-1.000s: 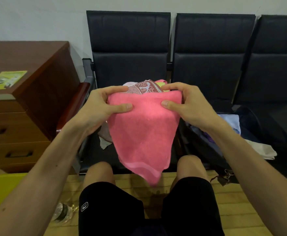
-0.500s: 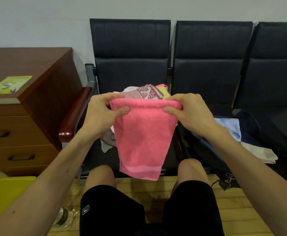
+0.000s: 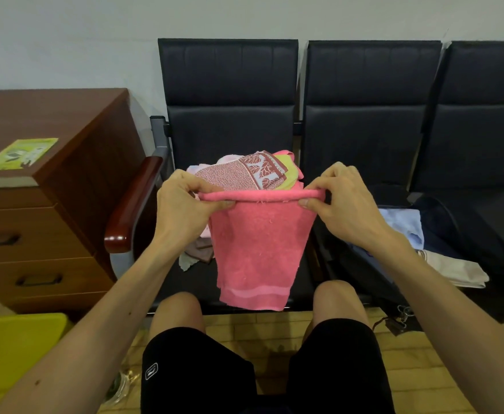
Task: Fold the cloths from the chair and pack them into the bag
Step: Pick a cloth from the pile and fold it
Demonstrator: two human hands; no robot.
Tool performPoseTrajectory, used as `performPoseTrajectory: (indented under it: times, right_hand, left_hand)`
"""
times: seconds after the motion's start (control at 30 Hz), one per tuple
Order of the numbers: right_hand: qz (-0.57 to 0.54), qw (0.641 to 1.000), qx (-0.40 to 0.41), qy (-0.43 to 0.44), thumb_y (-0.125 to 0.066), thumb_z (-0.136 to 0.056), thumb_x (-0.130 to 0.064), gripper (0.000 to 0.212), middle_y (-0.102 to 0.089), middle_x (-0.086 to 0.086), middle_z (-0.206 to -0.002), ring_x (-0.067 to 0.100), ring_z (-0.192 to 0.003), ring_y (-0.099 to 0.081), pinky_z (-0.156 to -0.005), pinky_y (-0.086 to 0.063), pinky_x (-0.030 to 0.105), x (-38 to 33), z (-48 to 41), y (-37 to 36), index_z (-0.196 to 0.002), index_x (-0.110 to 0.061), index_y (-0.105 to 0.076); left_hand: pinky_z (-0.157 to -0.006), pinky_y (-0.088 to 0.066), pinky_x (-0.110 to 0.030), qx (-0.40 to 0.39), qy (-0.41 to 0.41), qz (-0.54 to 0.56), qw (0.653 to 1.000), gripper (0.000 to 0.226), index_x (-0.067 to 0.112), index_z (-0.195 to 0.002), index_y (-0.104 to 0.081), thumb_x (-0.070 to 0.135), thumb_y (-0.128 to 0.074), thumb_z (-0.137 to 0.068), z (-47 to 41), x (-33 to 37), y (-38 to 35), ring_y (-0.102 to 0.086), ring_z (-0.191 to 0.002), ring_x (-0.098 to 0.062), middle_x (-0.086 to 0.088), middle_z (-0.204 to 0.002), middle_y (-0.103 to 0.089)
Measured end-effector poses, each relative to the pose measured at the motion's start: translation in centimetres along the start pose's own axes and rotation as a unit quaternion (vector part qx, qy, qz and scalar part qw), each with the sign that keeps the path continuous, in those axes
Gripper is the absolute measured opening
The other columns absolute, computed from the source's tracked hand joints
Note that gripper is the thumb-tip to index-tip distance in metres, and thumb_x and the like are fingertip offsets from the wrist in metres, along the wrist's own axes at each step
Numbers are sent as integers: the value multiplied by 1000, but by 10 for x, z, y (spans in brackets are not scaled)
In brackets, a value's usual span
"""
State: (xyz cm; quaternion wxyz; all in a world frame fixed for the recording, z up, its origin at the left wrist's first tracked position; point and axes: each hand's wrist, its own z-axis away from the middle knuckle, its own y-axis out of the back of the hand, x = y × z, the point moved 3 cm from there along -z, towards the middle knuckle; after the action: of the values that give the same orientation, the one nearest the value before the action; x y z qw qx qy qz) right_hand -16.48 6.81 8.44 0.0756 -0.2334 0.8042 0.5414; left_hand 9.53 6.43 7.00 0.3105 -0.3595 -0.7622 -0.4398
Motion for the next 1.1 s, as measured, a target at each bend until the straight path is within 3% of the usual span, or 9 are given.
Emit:
performPoseTrajectory:
  times: [0.1, 0.2, 0.4, 0.5, 0.6, 0.73, 0.9, 1.0, 1.1]
  right_hand:
    - [-72, 996, -47, -8, -74, -85, -29, 12, -59, -7, -105, 14, -105, -50, -86, -42, 31, 10, 5, -3, -90, -18, -72]
    - [-192, 972, -127, -45, -72, -87, -26, 10, -71, 3, -89, 22, -85, -66, -83, -54, 51, 16, 12, -2, -84, -16, -72]
    - [-268, 959, -86, 36, -66, -91, -24, 9, -69, -6, -83, 7, -77, -65, -69, -55, 28, -12, 21, 26, -89, -15, -68]
    - [-446, 894, -33, -2, -73, -86, -28, 16, -71, -14, -87, 2, -81, -66, -69, -53, 18, -21, 33, 21, -97, -21, -65]
    - [-559, 804, -148, -135, -82, -69, -22, 33, -76, -7, -93, 5, -86, -69, -71, -54, 22, -28, 69, -35, -99, -17, -70]
    - [-494, 813, -244, -187, -80, -80, -13, 11, -76, 8, -84, 16, -80, -71, -73, -57, 36, -41, 108, -80, -87, -5, -75]
    - [-573, 759, -200, -236, -72, -80, 6, 23, -71, -10, -61, -1, -57, -67, -52, -47, 9, -56, 98, -46, -74, -16, -69]
    - [-597, 723, -186, -295, -64, -85, 8, 39, -66, -10, -50, -3, -45, -62, -45, -47, 11, -58, 100, -37, -56, -18, -71]
    - [-642, 670, -169, -333, -59, -89, 1, 53, -68, -6, -52, 3, -47, -65, -46, -52, 16, -61, 100, -42, -44, -24, -73]
  left_hand:
    - [-72, -48, -23, -46, 21, 42, 998, 24, 27, -72, -73, 36, -88, -55, 3, -3, -2, -58, -94, -10, 3, -99, -60]
    - [-80, -53, -18, -134, 38, 183, 973, 23, 12, -77, -72, 23, -80, -59, 11, 4, -4, -64, -104, -3, 3, -111, -68]
    - [-75, -55, -29, -170, 88, 377, 906, 10, 13, -86, -58, 21, -64, -85, 18, 13, -9, -62, -85, -18, -6, -89, -63]
    - [-75, -53, -32, -166, 76, 316, 931, 19, 14, -96, -55, 32, -59, -88, 15, 21, -12, -59, -85, -18, -4, -92, -60]
    - [-70, -55, -26, -149, 87, 336, 926, 28, 10, -108, -53, 32, -57, -90, 14, 31, -14, -63, -83, -10, 2, -90, -65]
    - [-69, -56, -21, -99, 151, 430, 885, 25, 1, -118, -60, 15, -53, -99, 12, 27, -11, -72, -88, -9, -1, -97, -75]
    - [-77, -56, -30, -47, 178, 275, 943, 28, 11, -122, -60, 26, -59, -97, -4, -2, 6, -67, -100, -14, 3, -106, -68]
    - [-74, -50, -29, -46, 73, 57, 995, 18, 14, -106, -57, 29, -61, -97, -9, -10, 11, -61, -88, -10, 4, -96, -61]
    - [-65, -46, -26, -81, 86, -26, 993, 15, 13, -98, -57, 26, -64, -95, -7, -20, 2, -58, -78, -9, 3, -88, -61]
